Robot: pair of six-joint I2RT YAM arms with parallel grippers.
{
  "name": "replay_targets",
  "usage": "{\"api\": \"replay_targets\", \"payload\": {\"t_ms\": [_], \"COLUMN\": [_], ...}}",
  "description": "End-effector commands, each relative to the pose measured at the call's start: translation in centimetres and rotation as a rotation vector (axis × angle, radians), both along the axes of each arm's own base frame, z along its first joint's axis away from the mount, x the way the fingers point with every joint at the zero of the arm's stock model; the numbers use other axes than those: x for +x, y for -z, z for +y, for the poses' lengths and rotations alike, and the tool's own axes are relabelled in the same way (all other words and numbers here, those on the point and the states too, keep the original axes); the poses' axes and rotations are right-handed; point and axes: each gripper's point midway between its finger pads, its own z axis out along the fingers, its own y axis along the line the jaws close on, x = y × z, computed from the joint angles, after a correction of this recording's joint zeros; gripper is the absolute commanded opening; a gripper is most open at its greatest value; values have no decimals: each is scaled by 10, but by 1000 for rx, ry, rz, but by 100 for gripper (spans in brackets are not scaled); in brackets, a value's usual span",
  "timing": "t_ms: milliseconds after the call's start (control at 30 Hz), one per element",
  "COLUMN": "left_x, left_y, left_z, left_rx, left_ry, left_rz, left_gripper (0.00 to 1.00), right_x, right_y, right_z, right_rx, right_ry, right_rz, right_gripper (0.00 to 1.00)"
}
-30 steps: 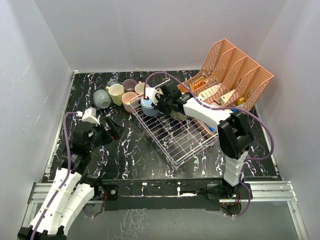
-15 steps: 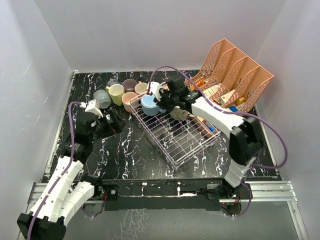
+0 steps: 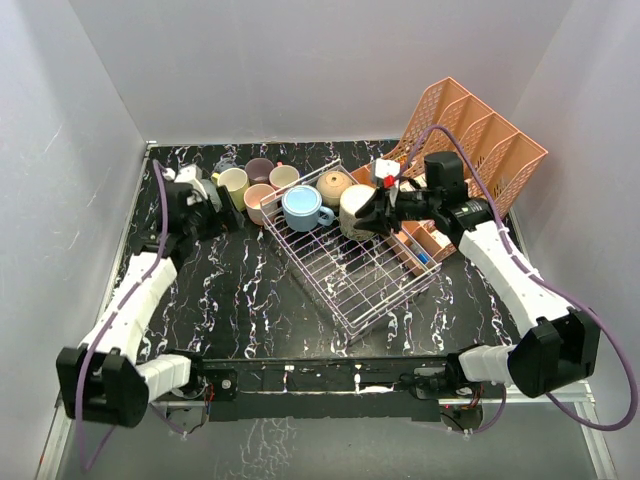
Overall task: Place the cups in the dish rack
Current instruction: Adjust the cup at the center of the board.
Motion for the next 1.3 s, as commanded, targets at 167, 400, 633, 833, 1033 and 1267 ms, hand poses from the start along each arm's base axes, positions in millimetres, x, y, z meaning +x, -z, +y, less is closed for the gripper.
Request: {"api": "replay_targets", "payload": {"t_ms": [167, 400, 633, 833, 1033, 1267], "left_x": [95, 156, 186, 207, 227, 236], "left_y": [-44, -11, 33, 61, 71, 76], "left_z": [41, 96, 154, 163, 171, 155], "left_rx": [-336, -290, -352, -425, -422, -521], "left_ry": [-17, -124, -245, -262, -233, -112], "left_rz": [-132, -59, -23, 18, 28, 8], "left_gripper": [88, 79, 61, 60, 63, 65], "right_x": [-18, -22, -18, -18, -16, -12], "right_y": [-15, 2, 10, 14, 18, 25], "right_z": [-34, -41, -43, -43, -43, -43], "right_rx": [198, 198, 176, 173, 167, 161], "right_ry": [-58, -47, -24, -24, -22, -15], "right_rz": [26, 45, 45, 46, 55, 71], "right_gripper": [35, 36, 36, 36, 36, 35]}}
